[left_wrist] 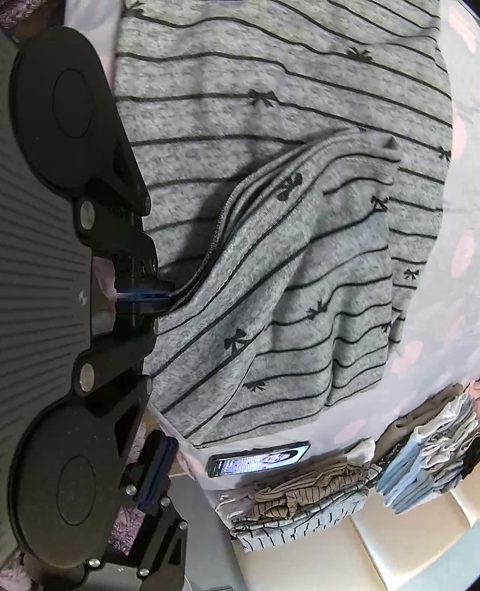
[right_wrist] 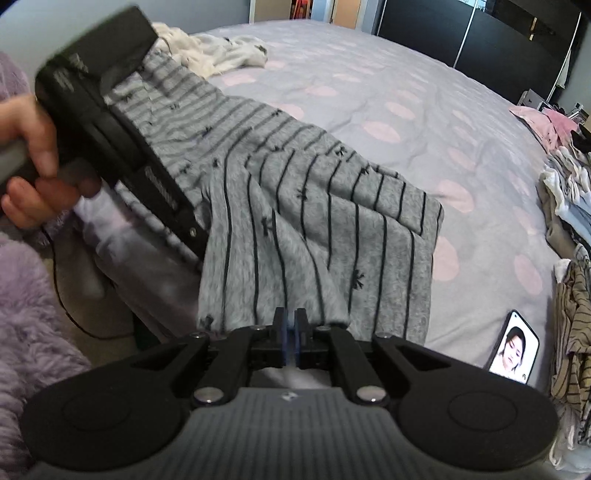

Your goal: Fold clothes

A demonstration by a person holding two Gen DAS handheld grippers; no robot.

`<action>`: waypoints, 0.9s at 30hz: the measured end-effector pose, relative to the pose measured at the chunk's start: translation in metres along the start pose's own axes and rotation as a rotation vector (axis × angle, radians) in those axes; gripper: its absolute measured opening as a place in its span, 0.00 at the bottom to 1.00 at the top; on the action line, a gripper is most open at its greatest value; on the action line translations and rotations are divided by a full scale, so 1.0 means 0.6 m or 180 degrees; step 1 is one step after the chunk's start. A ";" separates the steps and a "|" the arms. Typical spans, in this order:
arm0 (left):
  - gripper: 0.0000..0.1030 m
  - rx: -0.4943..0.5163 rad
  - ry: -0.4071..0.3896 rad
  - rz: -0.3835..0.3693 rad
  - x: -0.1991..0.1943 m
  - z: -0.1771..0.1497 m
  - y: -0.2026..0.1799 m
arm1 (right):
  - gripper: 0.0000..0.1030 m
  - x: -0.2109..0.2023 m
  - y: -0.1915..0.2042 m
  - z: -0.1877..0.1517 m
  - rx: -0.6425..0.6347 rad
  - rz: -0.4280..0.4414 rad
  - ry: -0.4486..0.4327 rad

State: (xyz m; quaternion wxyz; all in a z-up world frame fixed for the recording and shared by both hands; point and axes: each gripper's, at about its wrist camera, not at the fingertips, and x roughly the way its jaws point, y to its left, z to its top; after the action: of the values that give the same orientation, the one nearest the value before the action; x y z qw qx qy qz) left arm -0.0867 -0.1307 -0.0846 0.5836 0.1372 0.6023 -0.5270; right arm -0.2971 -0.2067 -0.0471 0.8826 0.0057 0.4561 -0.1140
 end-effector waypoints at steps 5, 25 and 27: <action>0.12 0.0002 -0.0061 0.0012 -0.018 -0.009 0.007 | 0.06 0.021 -0.012 0.009 0.0326 0.0221 -0.0014; 0.44 -0.0427 -0.0389 -0.0255 0.005 0.003 0.035 | 0.21 0.068 0.005 0.022 0.0338 0.0211 0.0022; 0.27 -0.0432 -0.0419 -0.0285 0.013 0.006 0.038 | 0.22 0.067 0.002 0.020 0.0351 0.0234 0.0009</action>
State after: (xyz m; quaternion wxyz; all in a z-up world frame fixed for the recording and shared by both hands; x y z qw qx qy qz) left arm -0.0690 -0.1279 -0.1010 0.6058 0.0354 0.6025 -0.5184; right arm -0.2645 -0.2146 -0.0725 0.8839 0.0712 0.4498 -0.1065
